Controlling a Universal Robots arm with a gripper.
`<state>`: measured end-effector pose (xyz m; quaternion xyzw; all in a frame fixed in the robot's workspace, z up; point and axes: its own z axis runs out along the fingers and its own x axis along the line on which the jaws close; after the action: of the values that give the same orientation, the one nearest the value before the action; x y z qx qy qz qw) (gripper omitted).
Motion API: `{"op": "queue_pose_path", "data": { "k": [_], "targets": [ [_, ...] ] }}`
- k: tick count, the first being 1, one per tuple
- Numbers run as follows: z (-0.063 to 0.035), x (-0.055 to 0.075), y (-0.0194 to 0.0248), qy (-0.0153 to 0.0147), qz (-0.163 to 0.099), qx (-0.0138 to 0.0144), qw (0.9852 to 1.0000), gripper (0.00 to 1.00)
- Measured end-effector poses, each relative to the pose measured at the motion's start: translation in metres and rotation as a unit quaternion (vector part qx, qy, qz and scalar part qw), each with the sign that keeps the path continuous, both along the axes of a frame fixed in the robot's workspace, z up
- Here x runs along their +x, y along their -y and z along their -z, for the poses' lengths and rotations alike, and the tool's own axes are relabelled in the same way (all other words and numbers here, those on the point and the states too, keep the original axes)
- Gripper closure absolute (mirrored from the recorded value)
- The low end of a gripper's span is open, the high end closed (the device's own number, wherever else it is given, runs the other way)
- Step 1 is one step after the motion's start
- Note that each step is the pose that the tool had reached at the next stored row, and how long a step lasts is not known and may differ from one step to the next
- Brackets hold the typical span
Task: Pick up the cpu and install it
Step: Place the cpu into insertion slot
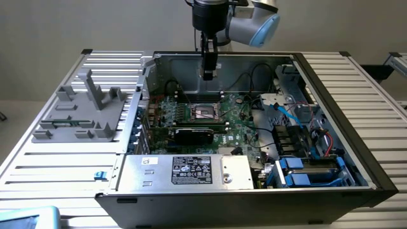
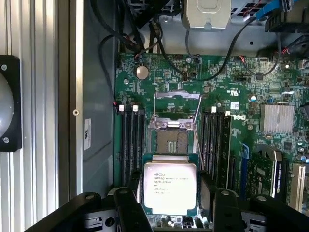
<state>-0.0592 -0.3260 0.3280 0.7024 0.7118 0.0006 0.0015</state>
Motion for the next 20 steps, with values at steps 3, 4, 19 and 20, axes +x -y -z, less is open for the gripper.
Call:
{"op": "queue_pose_path", "data": {
  "k": [3,4,19,20],
  "targets": [
    [0.0054,0.000,0.0022,0.0003,0.002,0.0003,1.0000,0.44],
    [0.0072,0.000,0.0027,0.0003,0.003,0.0003,1.0000,0.44],
    [0.0345,0.000,0.0143,0.0003,0.025,0.0010,0.9997,0.44],
    [0.0363,0.000,0.0150,0.0004,0.026,0.0011,0.9997,0.44]
  ]
}}
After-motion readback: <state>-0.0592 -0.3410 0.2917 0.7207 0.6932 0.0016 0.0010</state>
